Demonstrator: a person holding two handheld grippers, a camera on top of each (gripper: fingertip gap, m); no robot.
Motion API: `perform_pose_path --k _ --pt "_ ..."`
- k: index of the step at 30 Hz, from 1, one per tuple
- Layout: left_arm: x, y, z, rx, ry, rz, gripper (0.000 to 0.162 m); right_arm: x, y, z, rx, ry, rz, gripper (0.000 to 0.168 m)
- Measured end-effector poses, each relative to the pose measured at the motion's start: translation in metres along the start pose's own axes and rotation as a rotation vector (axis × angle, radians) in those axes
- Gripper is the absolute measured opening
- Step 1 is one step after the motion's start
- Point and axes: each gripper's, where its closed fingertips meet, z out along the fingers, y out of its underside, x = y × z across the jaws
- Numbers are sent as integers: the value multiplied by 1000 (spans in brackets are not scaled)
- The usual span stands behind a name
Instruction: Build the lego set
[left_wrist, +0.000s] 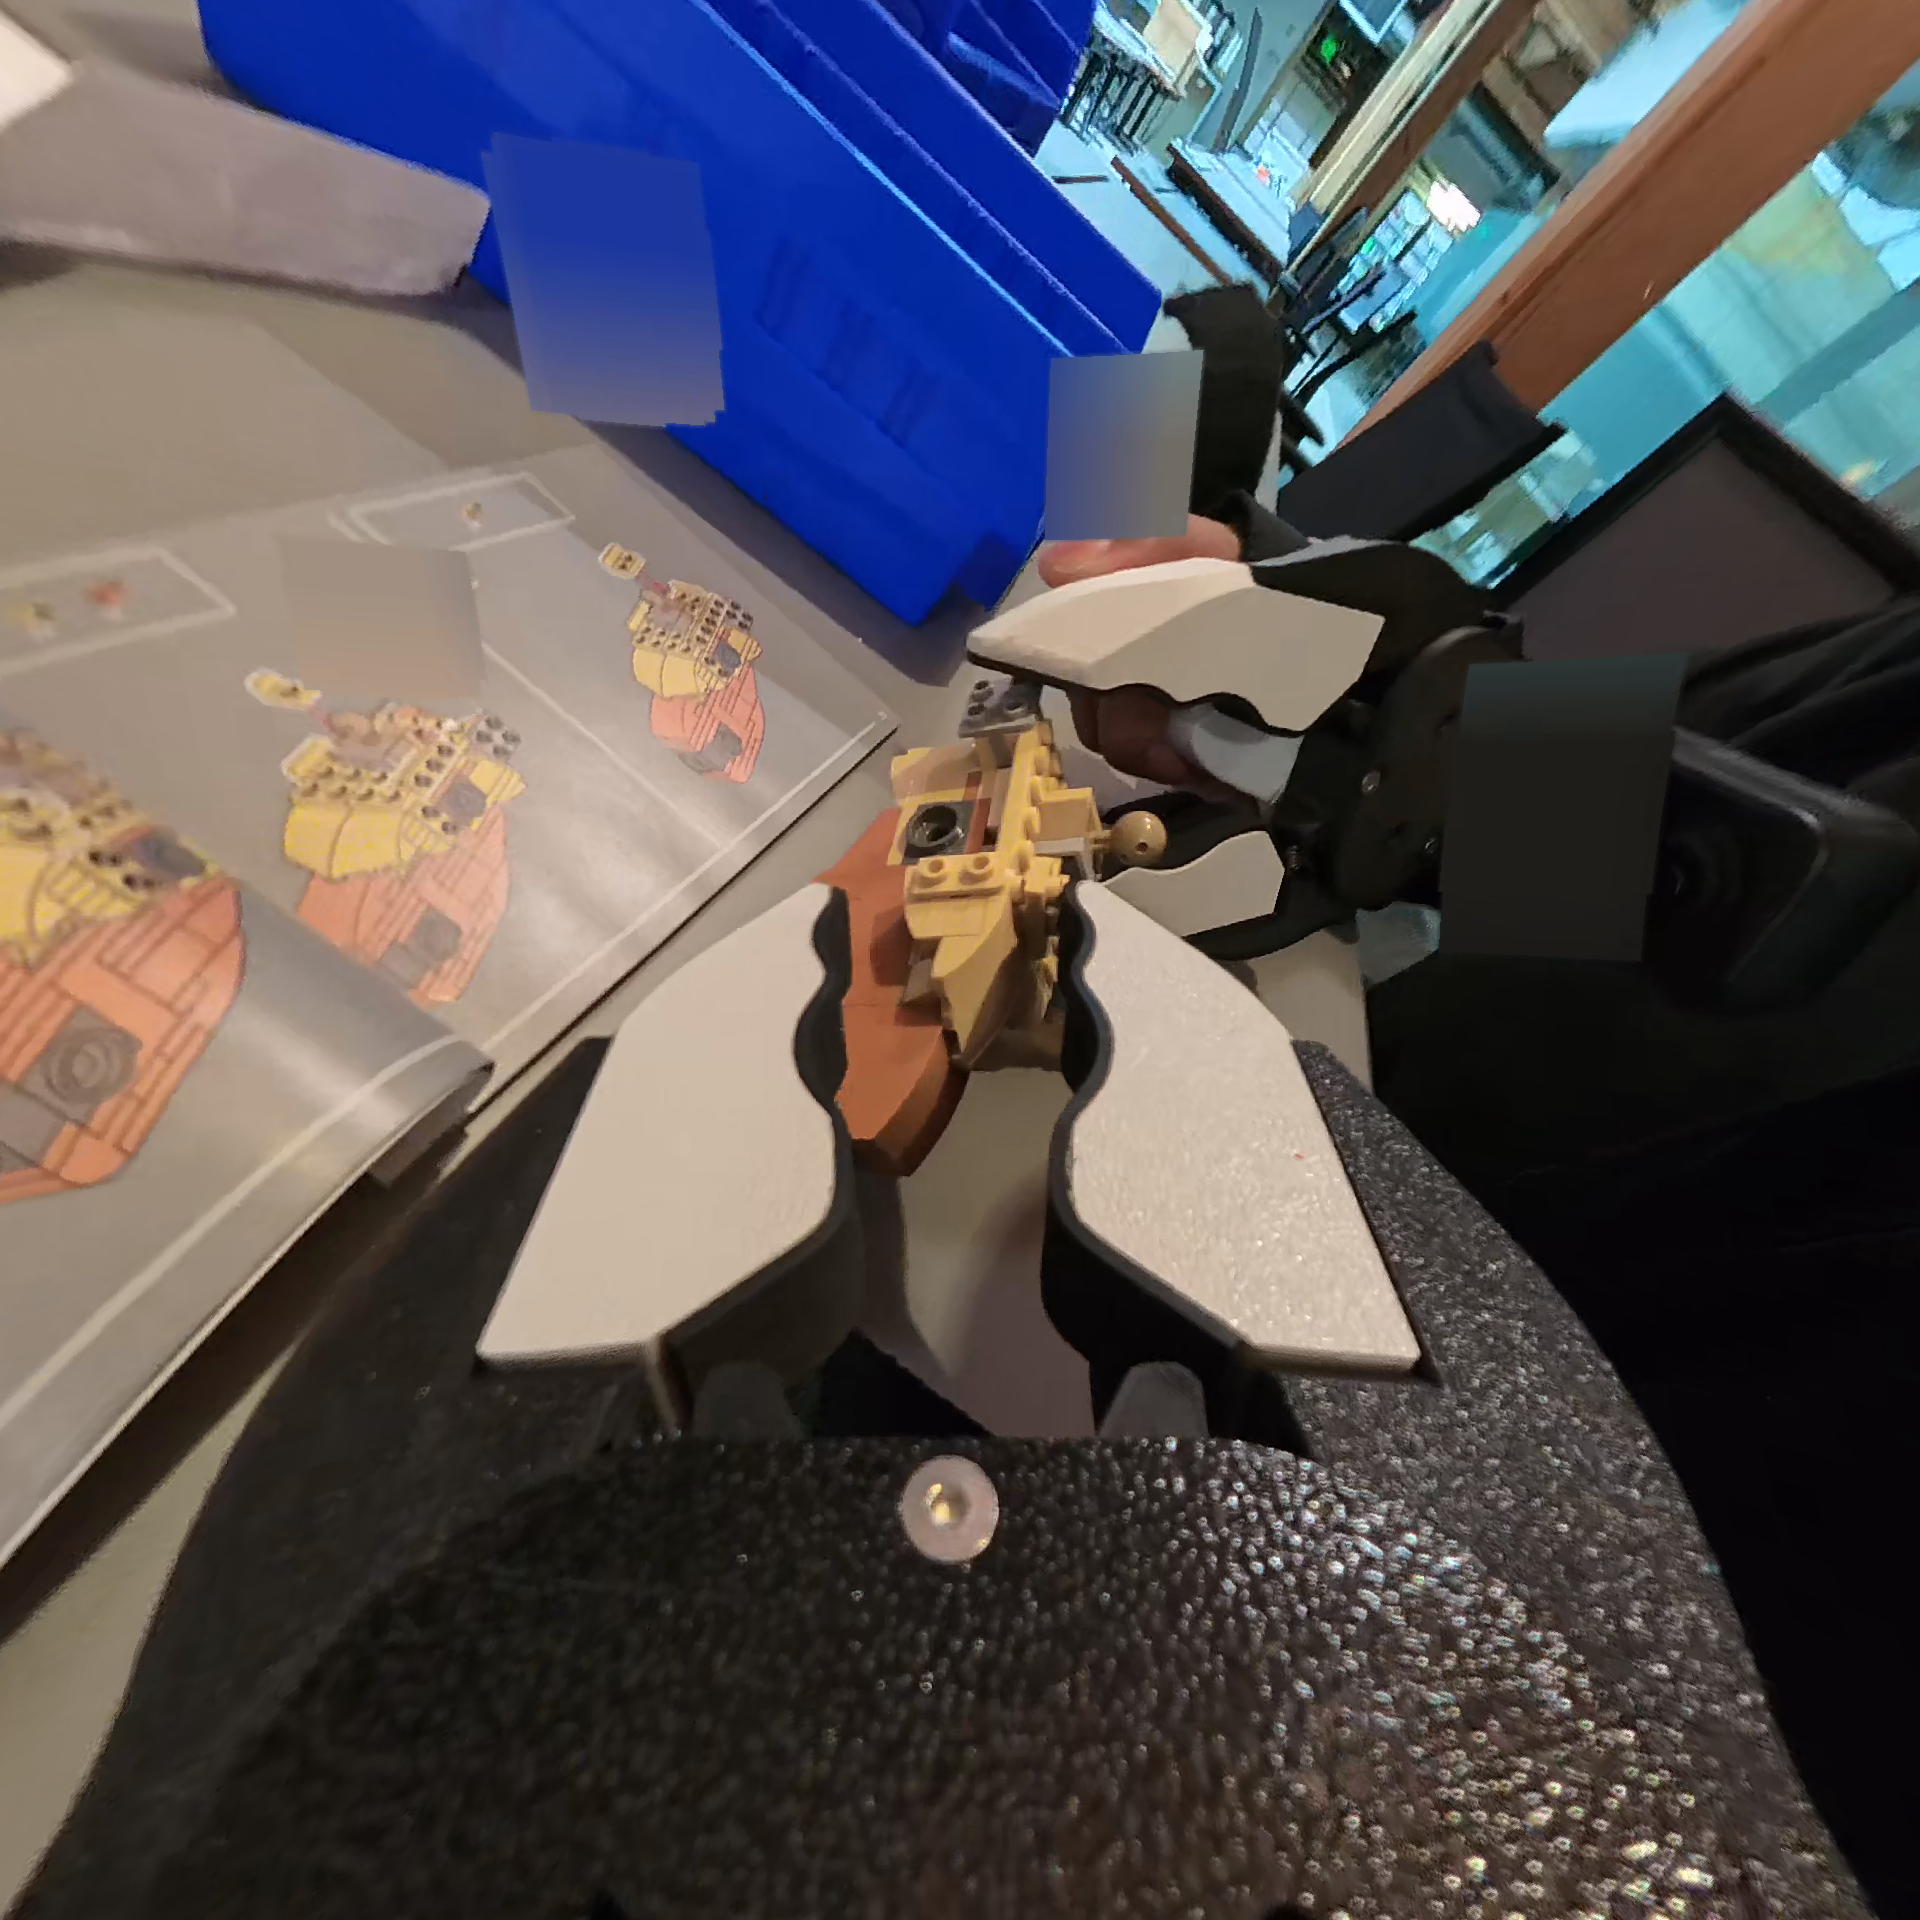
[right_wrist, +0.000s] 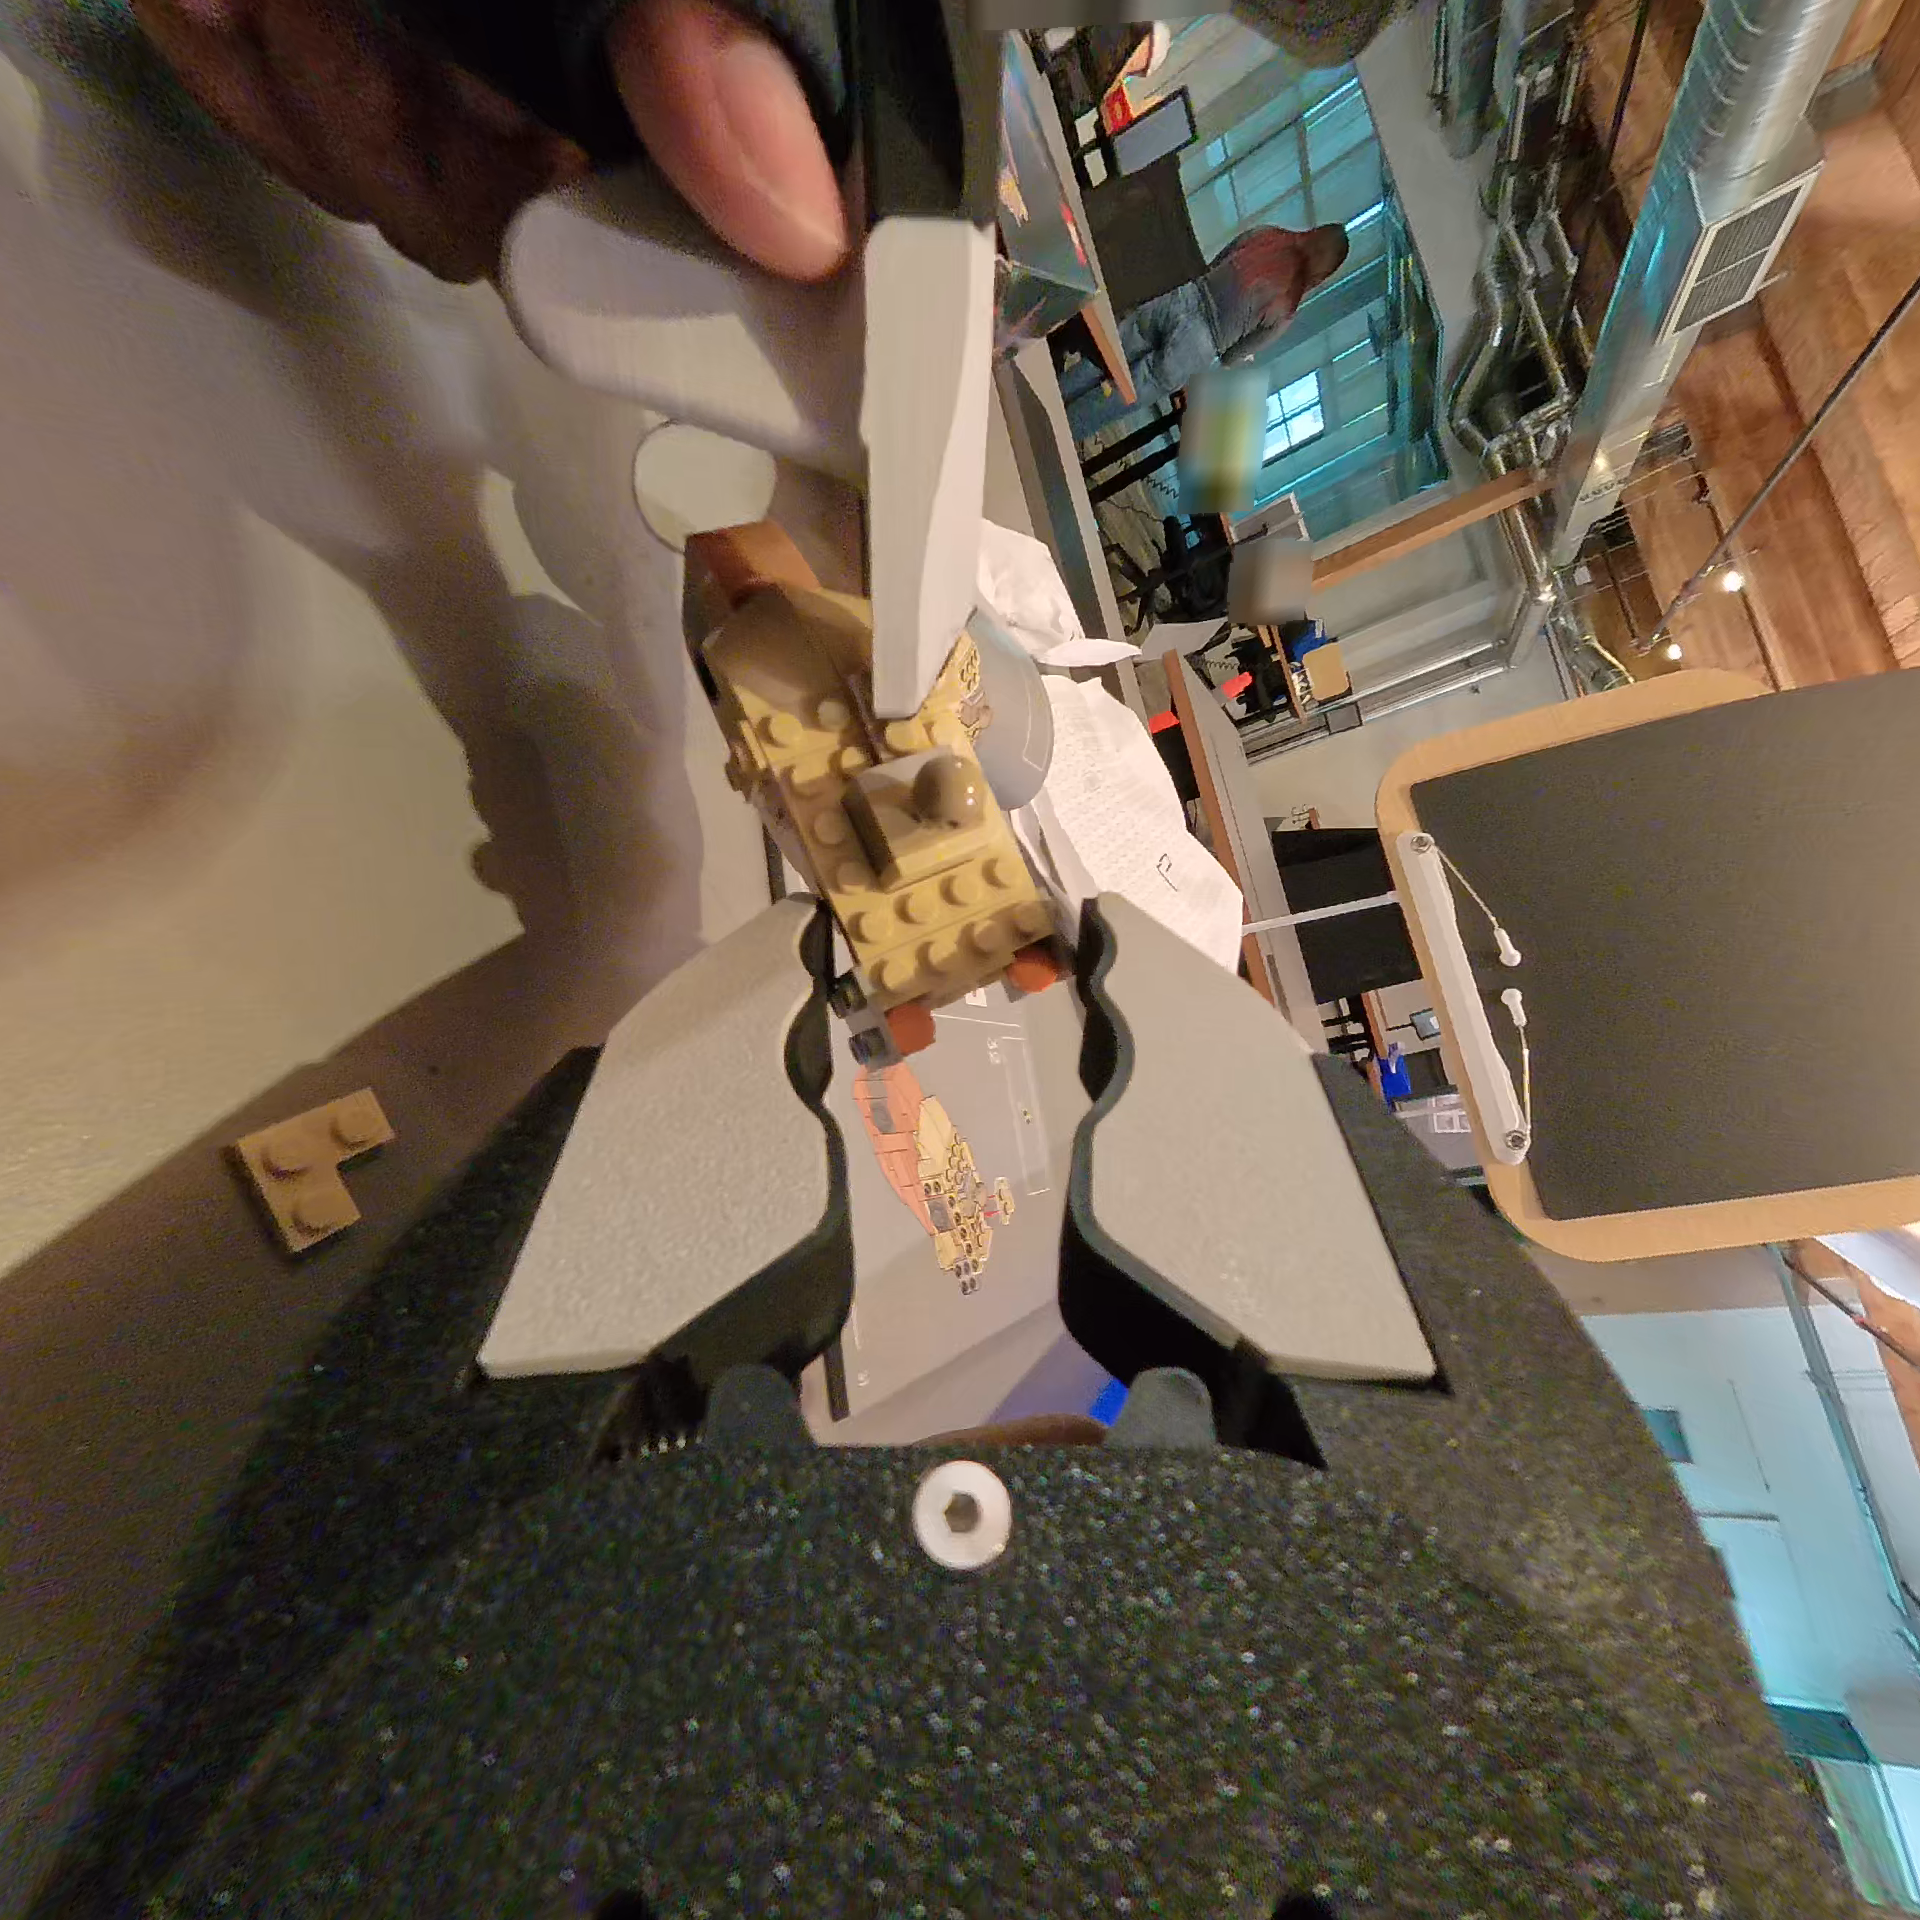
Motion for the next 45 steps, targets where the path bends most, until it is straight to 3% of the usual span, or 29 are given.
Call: perform_pose_path --k 10,45 --pt "5 -3 -2 17 7 91 27 3 -2 -2 -1 35 -47 45" --pt "7 -7 -3 52 -21 133 26 9 -5 -3 15 104 -102 45"
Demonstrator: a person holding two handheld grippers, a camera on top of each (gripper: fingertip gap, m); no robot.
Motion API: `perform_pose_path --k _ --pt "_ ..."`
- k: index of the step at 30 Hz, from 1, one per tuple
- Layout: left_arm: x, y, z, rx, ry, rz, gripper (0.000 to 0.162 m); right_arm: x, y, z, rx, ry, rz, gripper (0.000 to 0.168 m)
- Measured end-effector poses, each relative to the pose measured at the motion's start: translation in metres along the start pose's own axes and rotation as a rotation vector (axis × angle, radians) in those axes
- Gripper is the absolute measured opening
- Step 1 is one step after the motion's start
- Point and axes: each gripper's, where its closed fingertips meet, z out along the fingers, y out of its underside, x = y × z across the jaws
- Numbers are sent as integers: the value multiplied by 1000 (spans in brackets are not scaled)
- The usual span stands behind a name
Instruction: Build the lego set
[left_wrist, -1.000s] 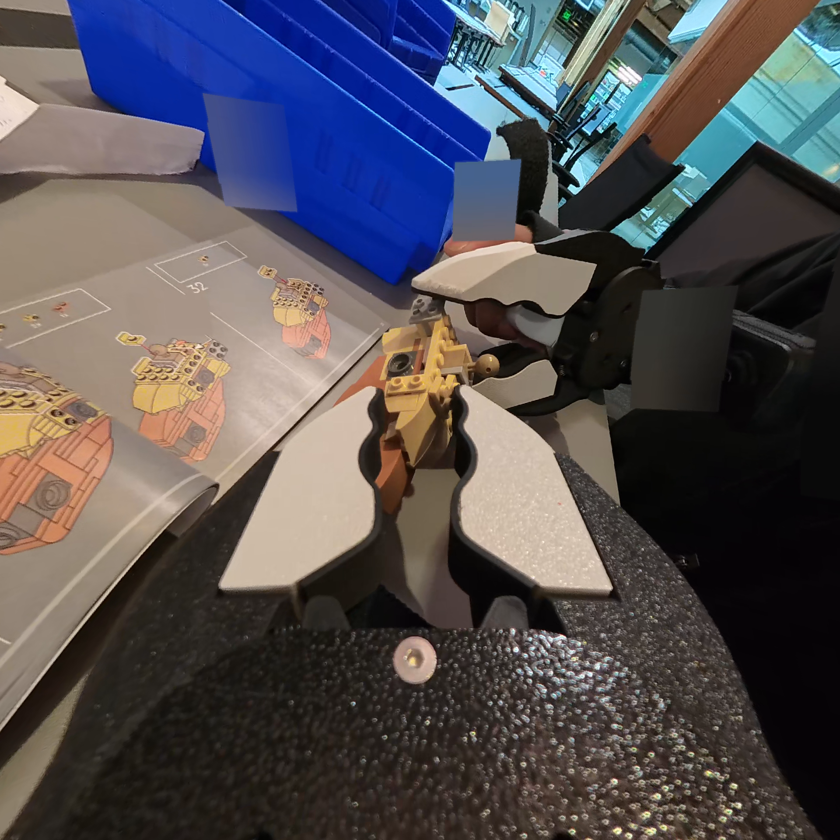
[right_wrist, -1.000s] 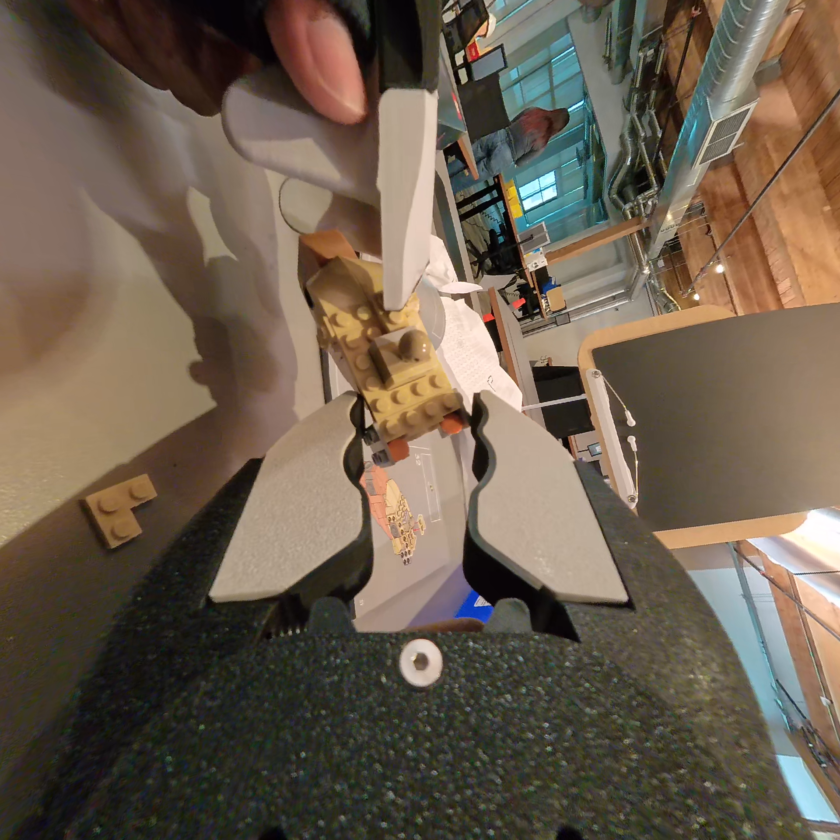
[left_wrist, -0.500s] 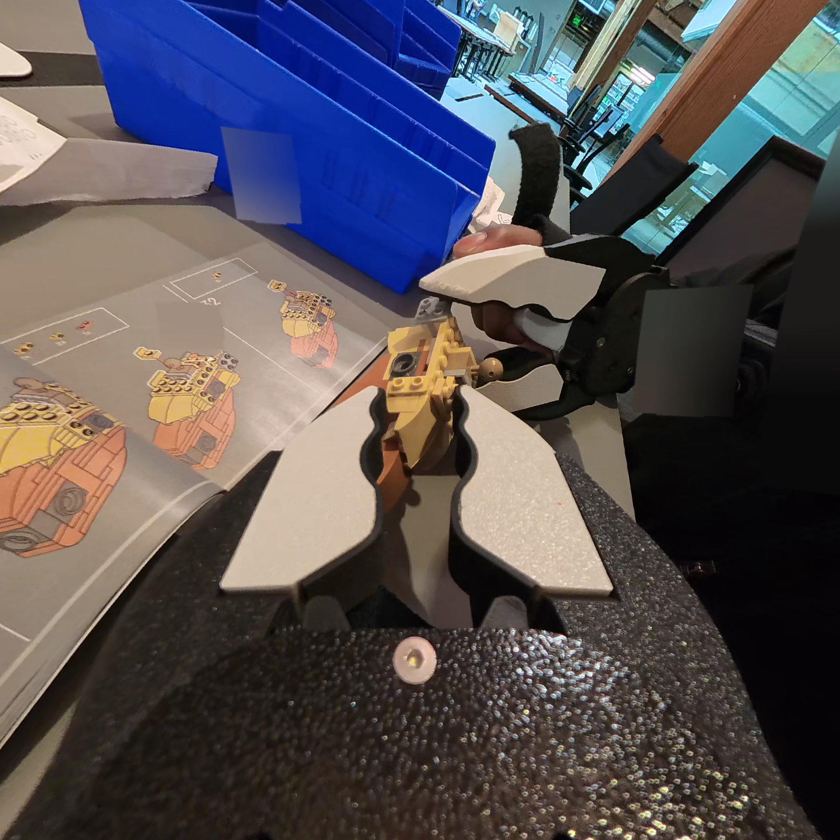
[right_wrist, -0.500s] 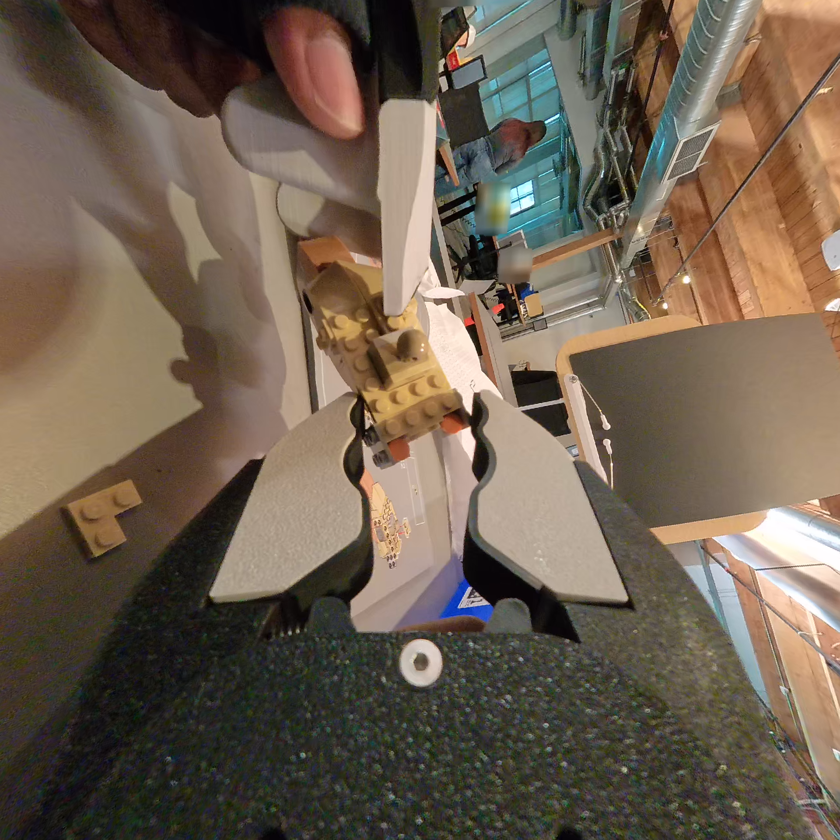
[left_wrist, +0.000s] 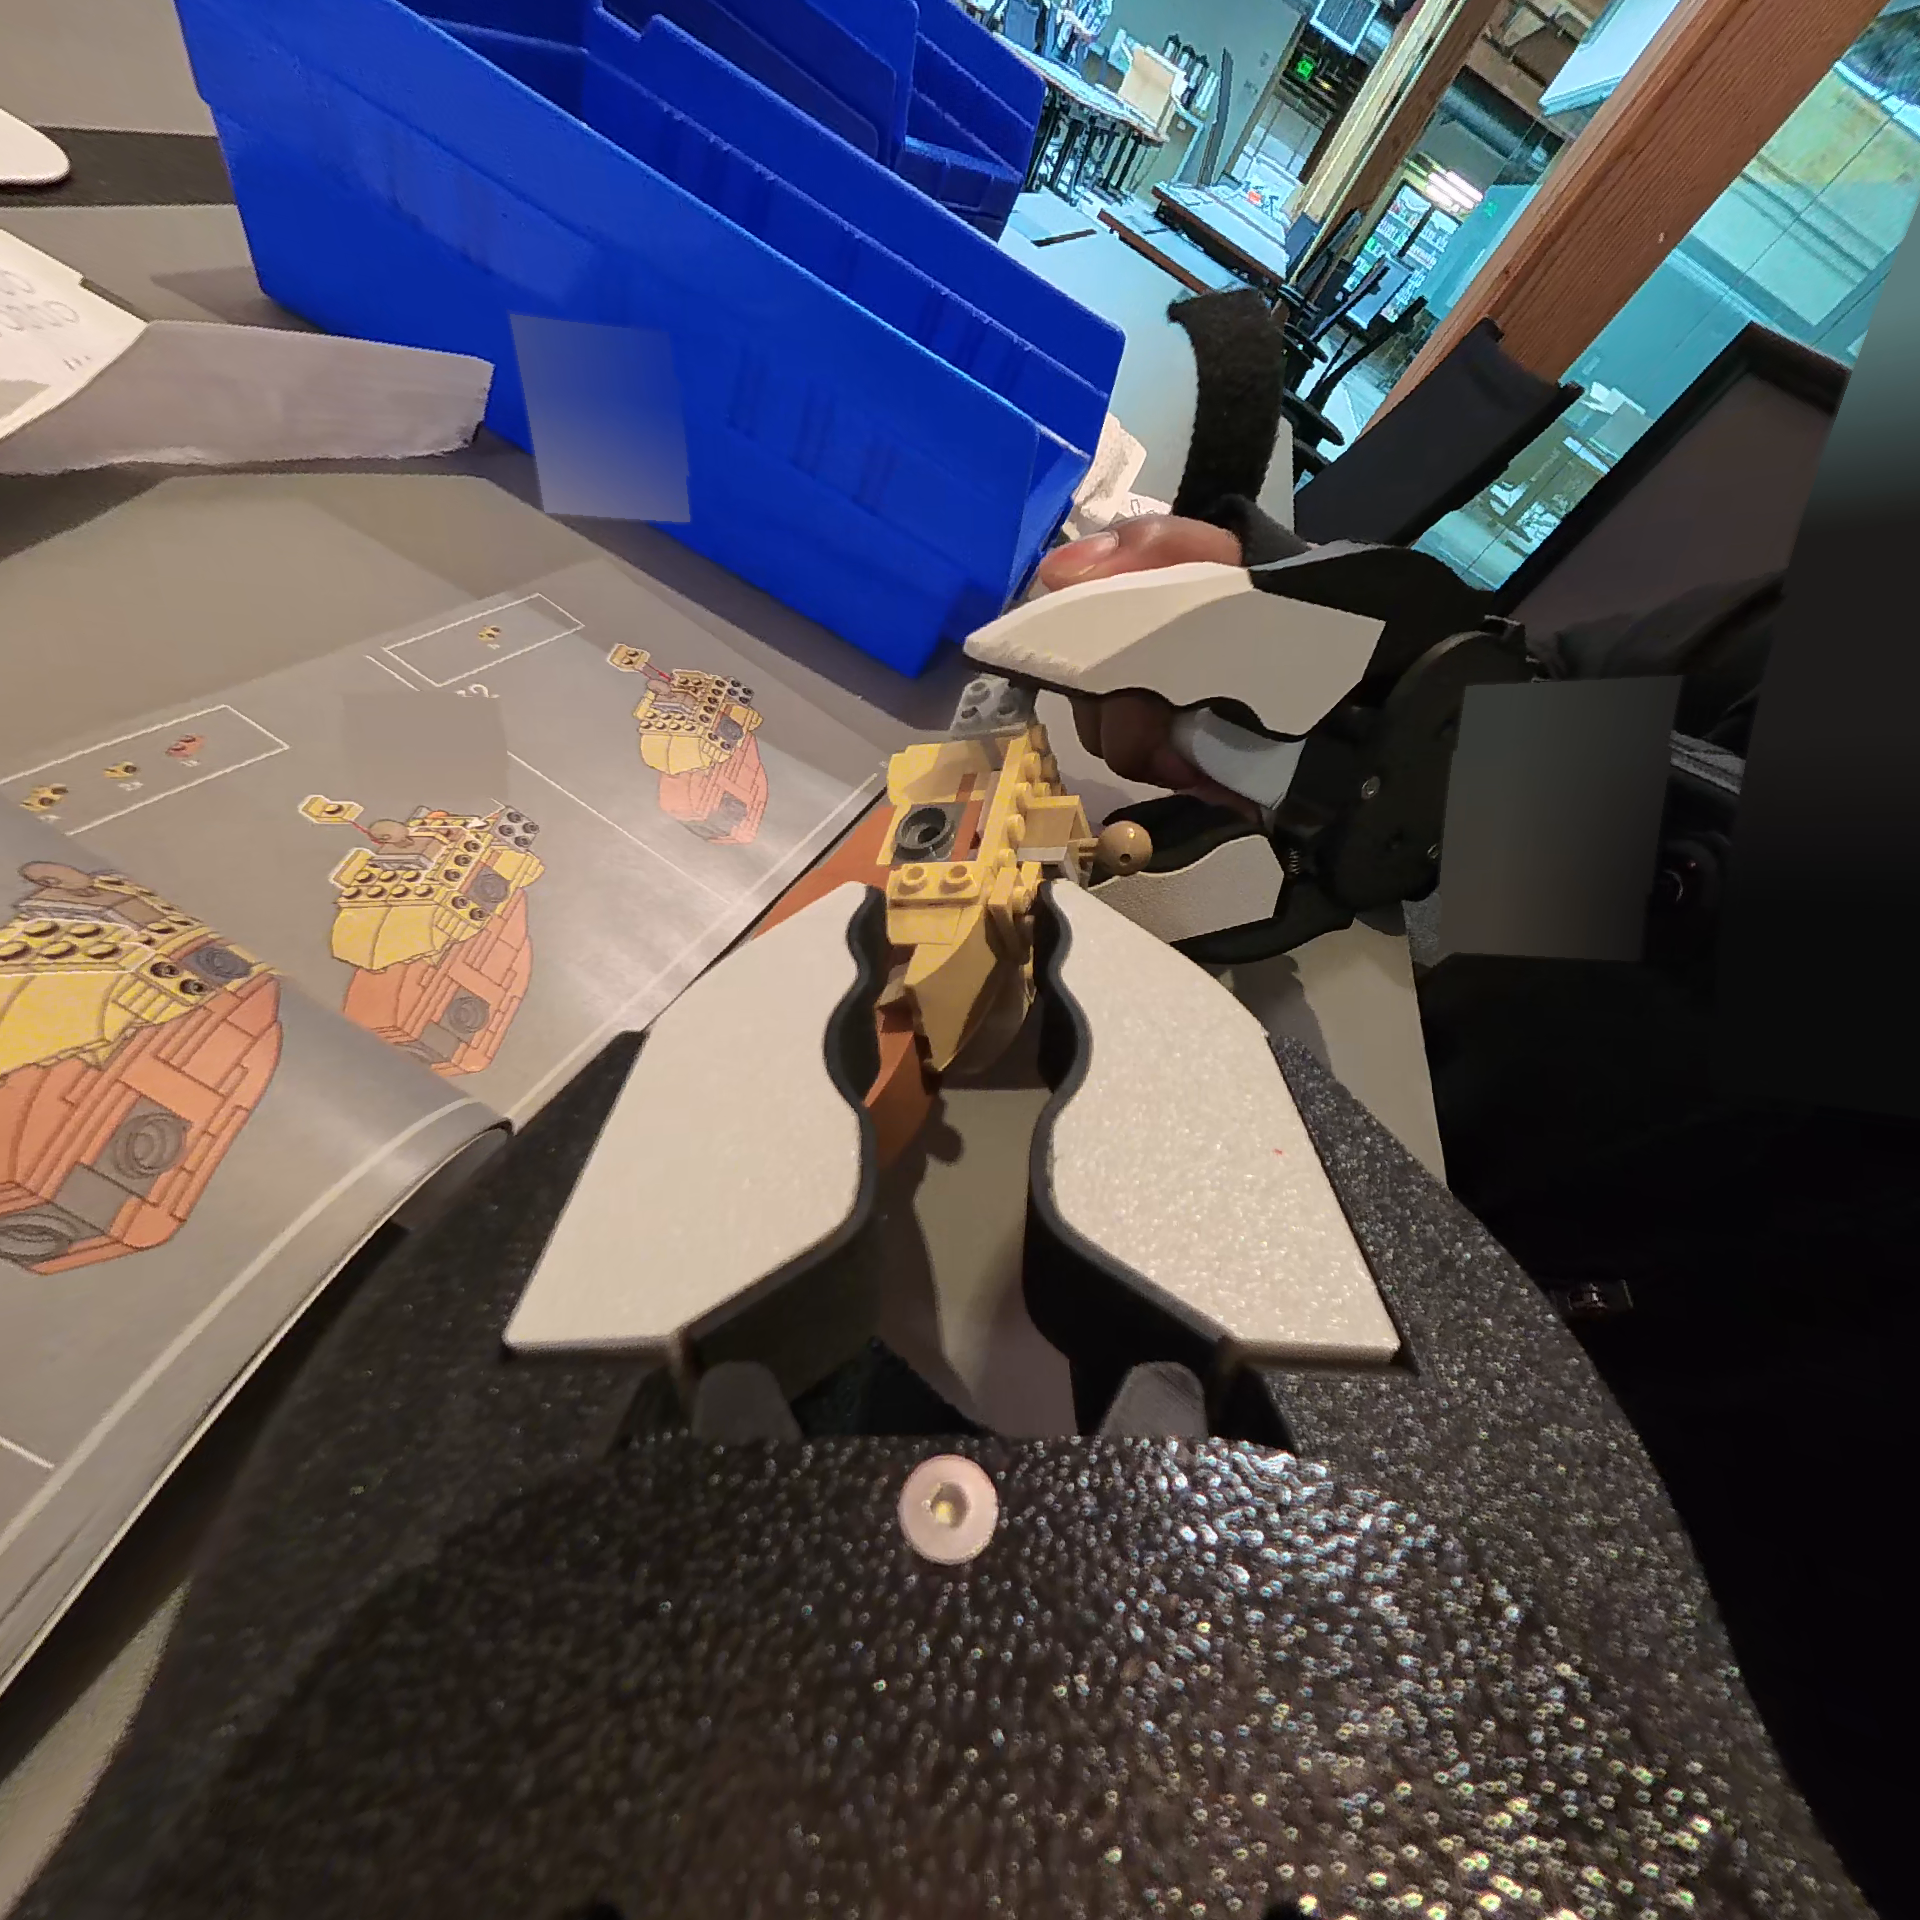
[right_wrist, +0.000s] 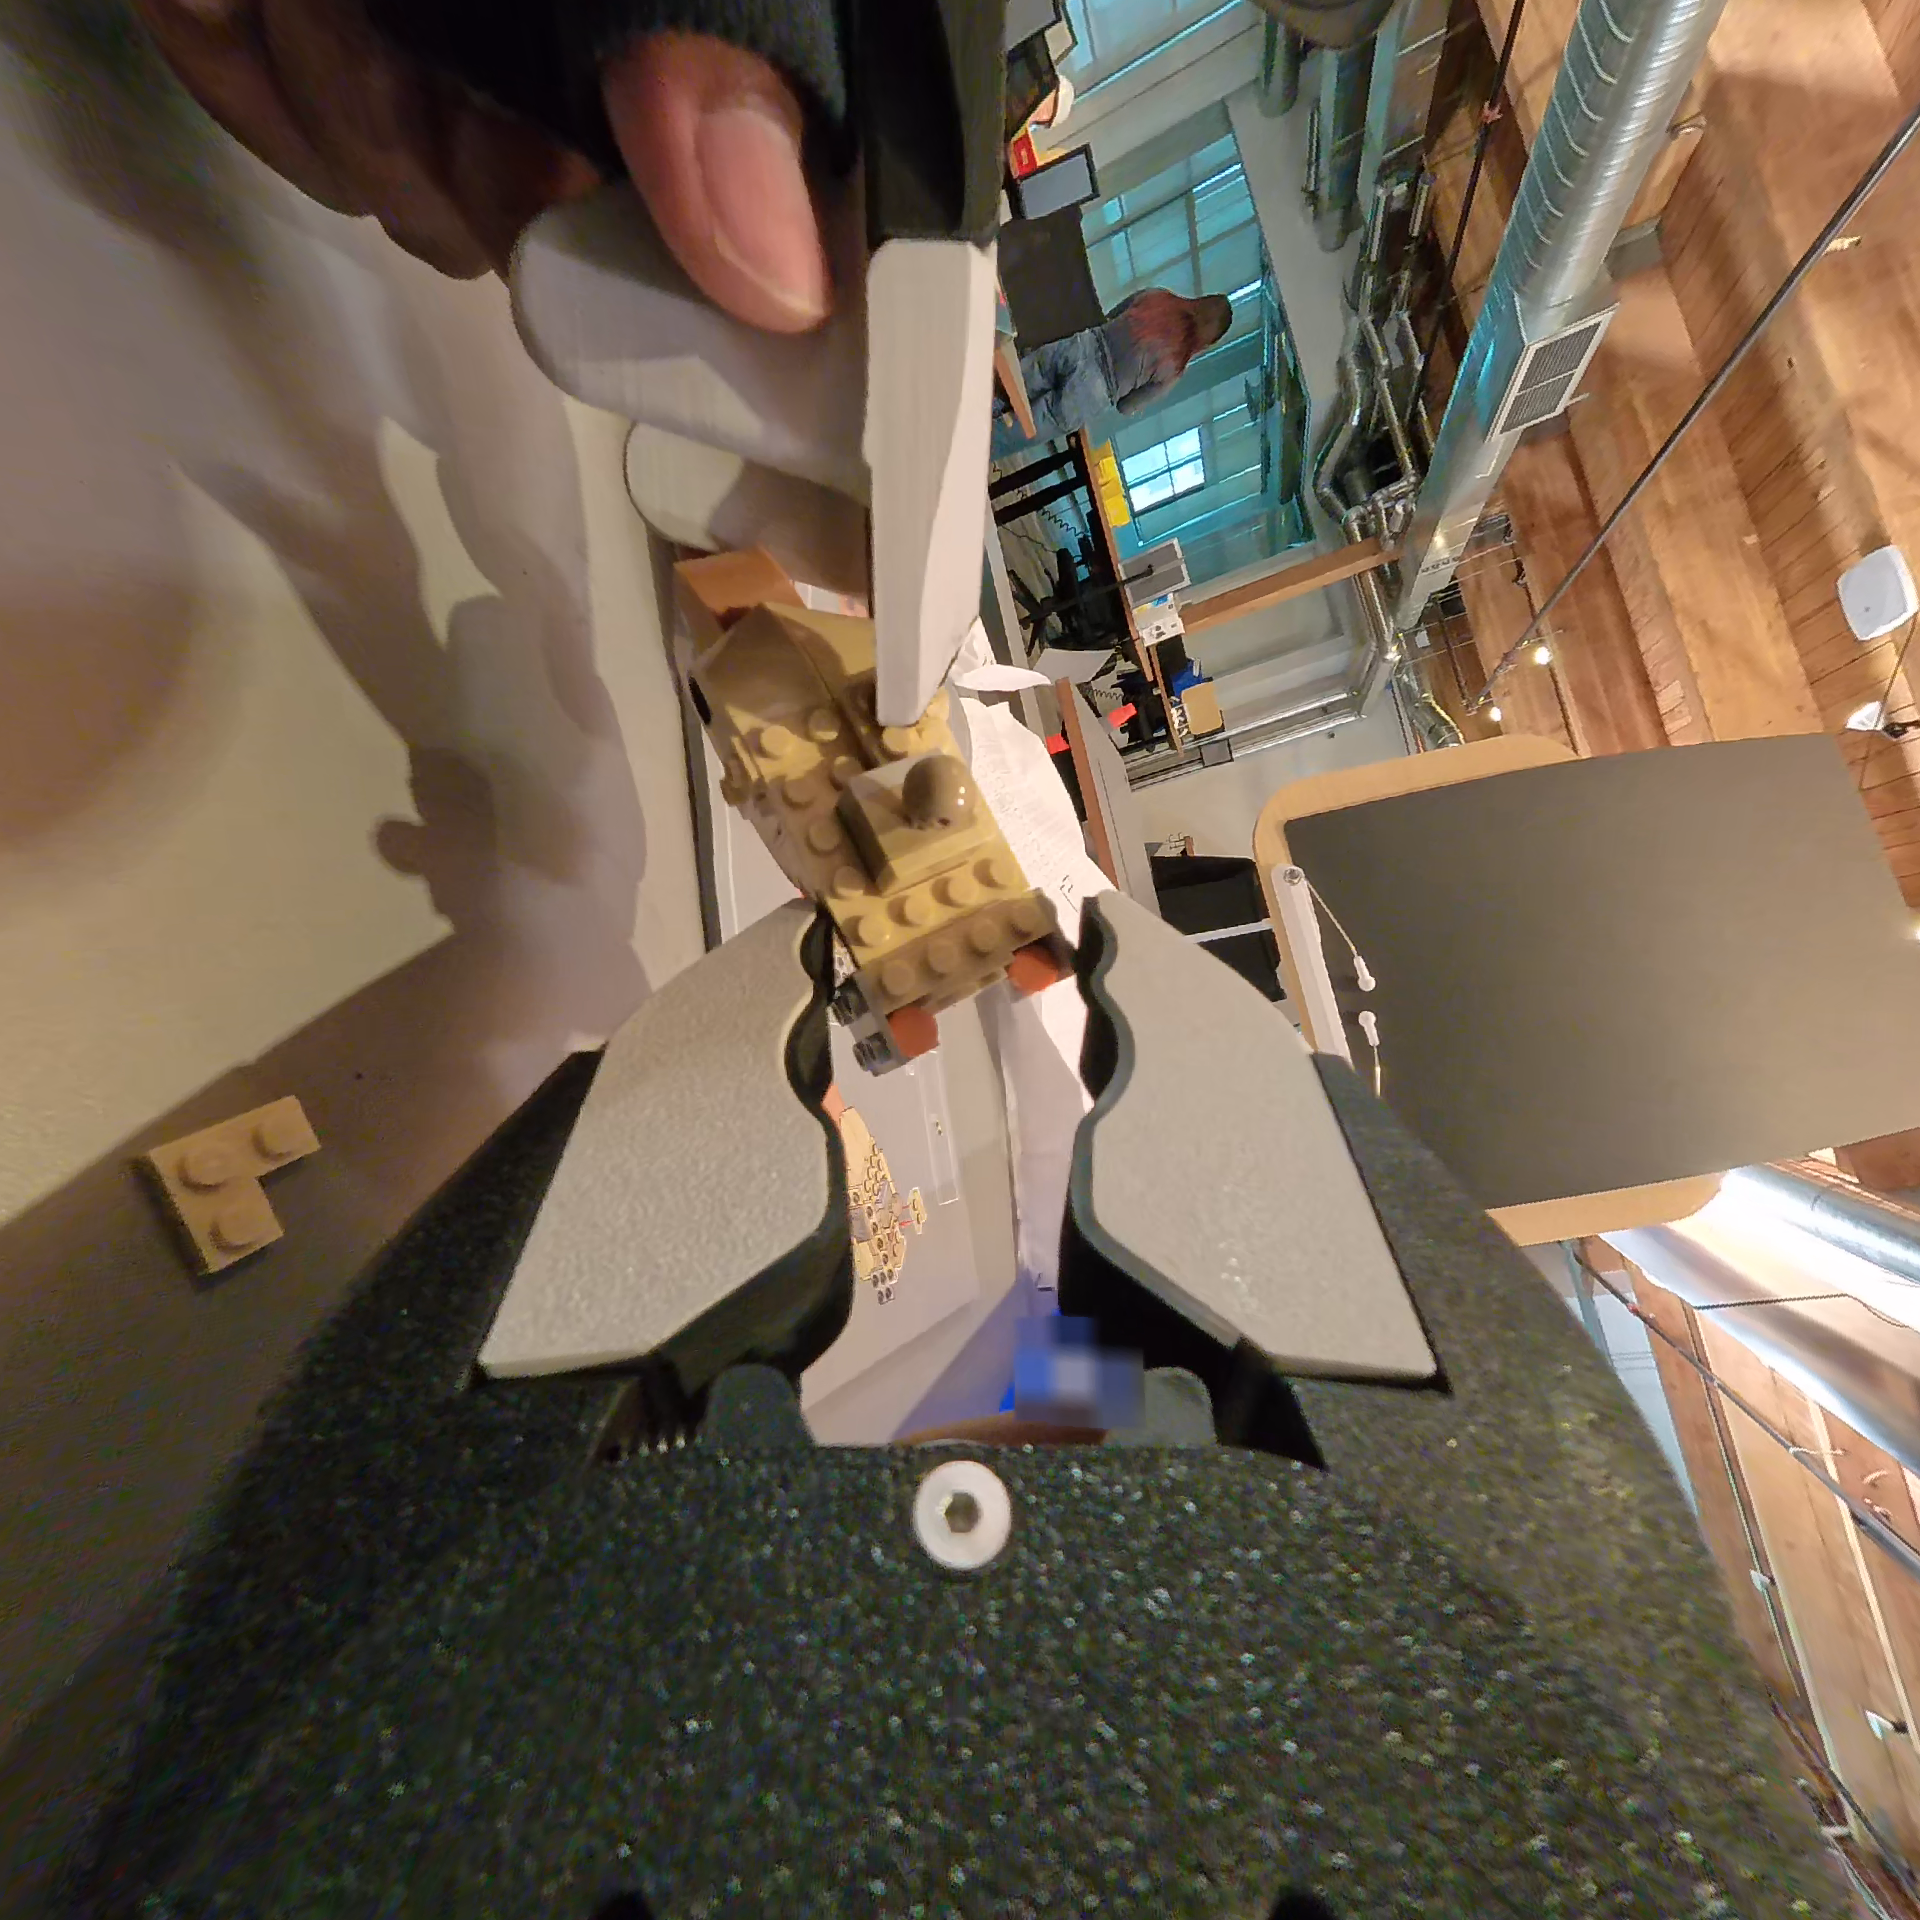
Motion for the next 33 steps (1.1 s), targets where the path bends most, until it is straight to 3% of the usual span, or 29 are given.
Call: perform_pose_path --k 33 --pt "1 1 -1 -22 -7 -10 28 -1 0 1 -2 19 -59 44"
